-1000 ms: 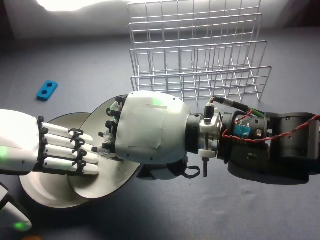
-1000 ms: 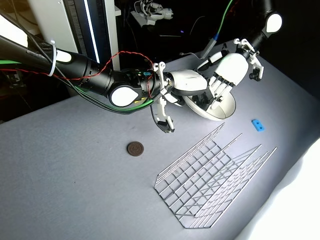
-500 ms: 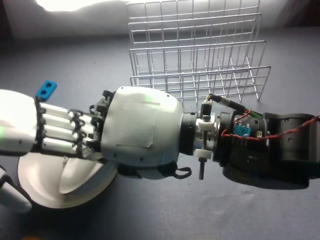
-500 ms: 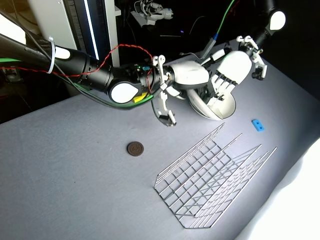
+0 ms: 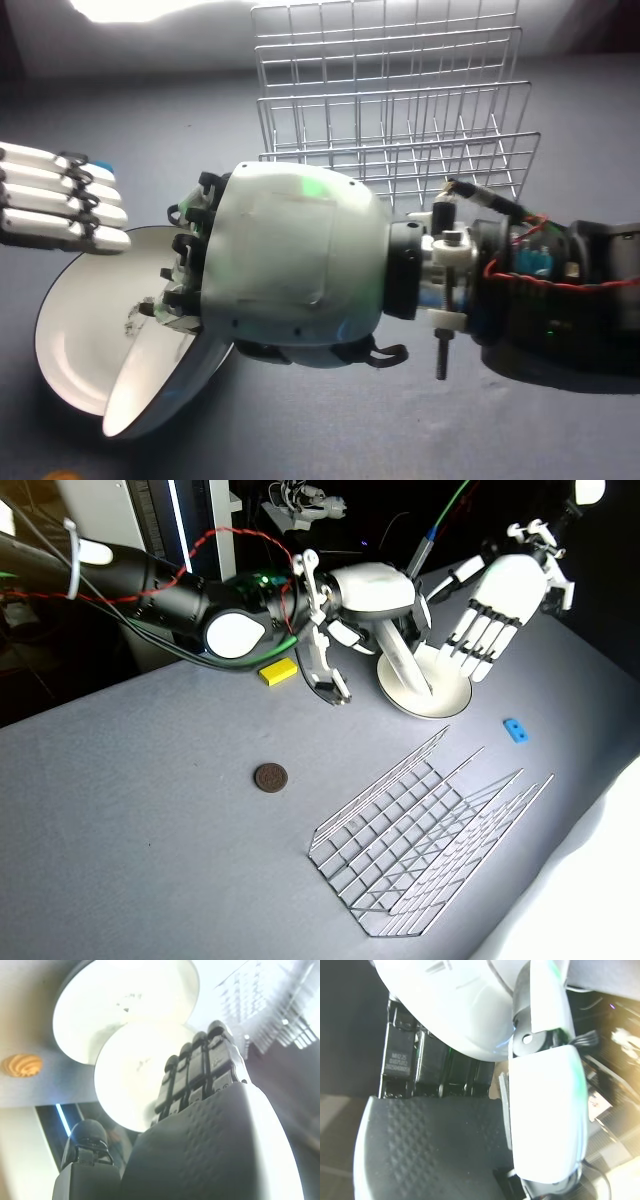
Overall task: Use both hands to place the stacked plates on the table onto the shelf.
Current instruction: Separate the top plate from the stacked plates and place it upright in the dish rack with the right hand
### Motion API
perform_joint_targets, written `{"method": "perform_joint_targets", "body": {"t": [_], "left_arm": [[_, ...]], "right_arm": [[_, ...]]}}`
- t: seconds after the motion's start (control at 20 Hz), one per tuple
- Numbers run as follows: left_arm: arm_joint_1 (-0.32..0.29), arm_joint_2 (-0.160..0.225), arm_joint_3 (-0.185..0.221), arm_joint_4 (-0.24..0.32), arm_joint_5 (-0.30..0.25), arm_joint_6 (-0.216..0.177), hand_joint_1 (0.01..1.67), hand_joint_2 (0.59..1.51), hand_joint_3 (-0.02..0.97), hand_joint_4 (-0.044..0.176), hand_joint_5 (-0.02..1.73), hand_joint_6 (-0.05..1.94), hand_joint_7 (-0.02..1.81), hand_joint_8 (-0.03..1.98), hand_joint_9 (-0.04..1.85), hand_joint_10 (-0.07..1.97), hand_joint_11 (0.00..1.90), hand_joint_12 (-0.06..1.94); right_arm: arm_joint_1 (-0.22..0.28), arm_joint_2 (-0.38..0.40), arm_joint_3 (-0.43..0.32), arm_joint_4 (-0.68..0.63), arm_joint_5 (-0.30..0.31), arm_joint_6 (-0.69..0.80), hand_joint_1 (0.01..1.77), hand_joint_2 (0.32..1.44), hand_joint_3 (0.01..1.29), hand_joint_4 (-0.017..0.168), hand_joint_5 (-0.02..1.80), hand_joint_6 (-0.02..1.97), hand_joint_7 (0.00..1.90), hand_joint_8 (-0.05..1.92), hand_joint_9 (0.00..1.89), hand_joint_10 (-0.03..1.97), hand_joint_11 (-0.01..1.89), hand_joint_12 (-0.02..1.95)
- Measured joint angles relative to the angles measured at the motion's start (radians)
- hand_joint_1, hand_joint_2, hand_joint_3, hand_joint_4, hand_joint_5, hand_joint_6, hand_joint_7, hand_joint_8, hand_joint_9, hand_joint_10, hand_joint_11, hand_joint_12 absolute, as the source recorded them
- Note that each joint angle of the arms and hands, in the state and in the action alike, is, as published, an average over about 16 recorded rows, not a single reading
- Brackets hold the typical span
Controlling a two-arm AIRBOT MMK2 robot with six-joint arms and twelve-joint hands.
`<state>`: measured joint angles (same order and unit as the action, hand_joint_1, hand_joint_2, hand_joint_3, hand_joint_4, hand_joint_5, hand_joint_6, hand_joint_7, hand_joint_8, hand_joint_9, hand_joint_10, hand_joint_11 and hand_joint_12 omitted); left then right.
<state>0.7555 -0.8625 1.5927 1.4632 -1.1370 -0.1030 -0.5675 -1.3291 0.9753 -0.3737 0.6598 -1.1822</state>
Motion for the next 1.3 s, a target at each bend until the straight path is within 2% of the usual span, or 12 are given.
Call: {"method": "perform_joint_targets", "body": {"t": [0.15,0.25,0.55,0.9,1.1,1.3], "left_arm": [[-0.006,0.018,0.015,0.004,-0.006,-0.016,0.02,1.140,0.013,0.002,0.03,0.02,0.03,0.00,0.01,0.01,0.01,0.01],[-0.007,0.030,0.021,0.007,-0.007,-0.024,0.02,1.141,0.013,0.002,0.03,0.02,0.03,0.00,0.02,0.01,0.01,0.01],[-0.011,0.062,0.021,0.017,-0.005,-0.041,0.02,1.141,0.013,0.004,0.03,0.02,0.03,0.00,0.02,0.01,0.01,0.01],[-0.016,0.081,0.009,0.024,0.002,-0.052,0.02,1.143,0.014,0.006,0.03,0.02,0.03,0.00,0.02,0.01,0.02,0.01],[-0.019,0.083,0.004,0.027,0.004,-0.053,0.02,1.145,0.013,0.007,0.03,0.02,0.03,0.00,0.02,0.01,0.02,0.01],[-0.023,0.080,-0.002,0.030,0.007,-0.054,0.02,1.143,0.014,0.007,0.03,0.02,0.03,0.00,0.02,0.01,0.02,0.01]], "right_arm": [[0.035,0.051,-0.045,0.010,-0.008,0.026,1.23,0.95,0.01,0.009,1.04,0.82,1.22,0.58,1.34,0.04,0.96,0.95],[0.066,0.087,-0.068,0.018,-0.022,0.063,1.23,0.95,0.01,0.010,1.04,0.83,1.21,0.59,1.34,0.04,0.96,0.96],[0.175,0.194,-0.094,0.042,-0.102,0.278,1.23,0.95,0.01,0.010,1.03,0.86,1.21,0.61,1.35,0.03,0.96,0.98],[0.306,0.276,-0.029,0.002,-0.246,0.687,1.23,0.95,0.01,0.009,1.03,0.85,1.21,0.59,1.37,0.02,0.95,0.98],[0.357,0.300,0.025,-0.073,-0.319,0.916,1.23,0.95,0.01,0.009,1.04,0.84,1.22,0.58,1.38,0.02,0.96,0.98],[0.396,0.308,0.085,-0.173,-0.365,1.119,1.23,0.95,0.01,0.008,1.04,0.83,1.22,0.57,1.39,0.02,0.96,0.97]]}}
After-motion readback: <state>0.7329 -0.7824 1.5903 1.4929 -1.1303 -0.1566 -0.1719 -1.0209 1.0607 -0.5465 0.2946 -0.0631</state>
